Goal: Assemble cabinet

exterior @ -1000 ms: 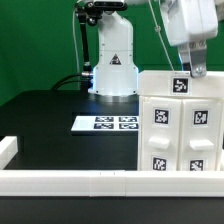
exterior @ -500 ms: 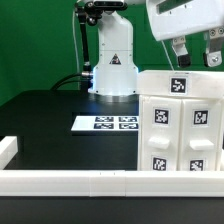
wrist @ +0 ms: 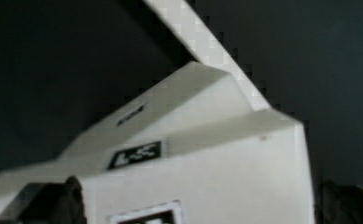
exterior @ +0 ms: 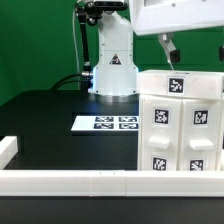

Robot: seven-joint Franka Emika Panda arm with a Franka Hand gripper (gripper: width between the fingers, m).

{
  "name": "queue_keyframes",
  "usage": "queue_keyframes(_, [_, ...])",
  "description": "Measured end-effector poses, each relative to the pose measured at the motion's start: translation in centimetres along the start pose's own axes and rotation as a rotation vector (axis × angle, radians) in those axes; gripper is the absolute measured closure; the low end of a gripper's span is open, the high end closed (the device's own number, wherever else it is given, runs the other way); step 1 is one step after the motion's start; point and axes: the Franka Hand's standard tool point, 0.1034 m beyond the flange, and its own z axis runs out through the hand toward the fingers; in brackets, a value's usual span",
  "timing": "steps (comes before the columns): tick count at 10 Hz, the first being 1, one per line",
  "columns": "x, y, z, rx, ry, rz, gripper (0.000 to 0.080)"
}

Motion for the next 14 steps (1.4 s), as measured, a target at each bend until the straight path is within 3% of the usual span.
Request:
queue_keyframes(5, [0.3,0.2,0.6,0.000,0.004,-0.364,0.0151])
queue_keyframes(6, [0.4,0.4,0.4,-0.024,0.009,-0.501,0.0151])
queue_keyframes(7, [0.5,0.4,0.0,-0.076,0.025,-0.683,0.0151])
queue_keyframes(8, [0.7,0.4,-0.1,-0.111,0.028,-0.846,0.0151])
queue_keyframes(13, [1.4,1.3,0.2,-0.131,0.001,-1.232,0.0151])
queue_keyframes(14, [1.6,1.6,0.3,-0.160,-0.012,-1.385,0.0151])
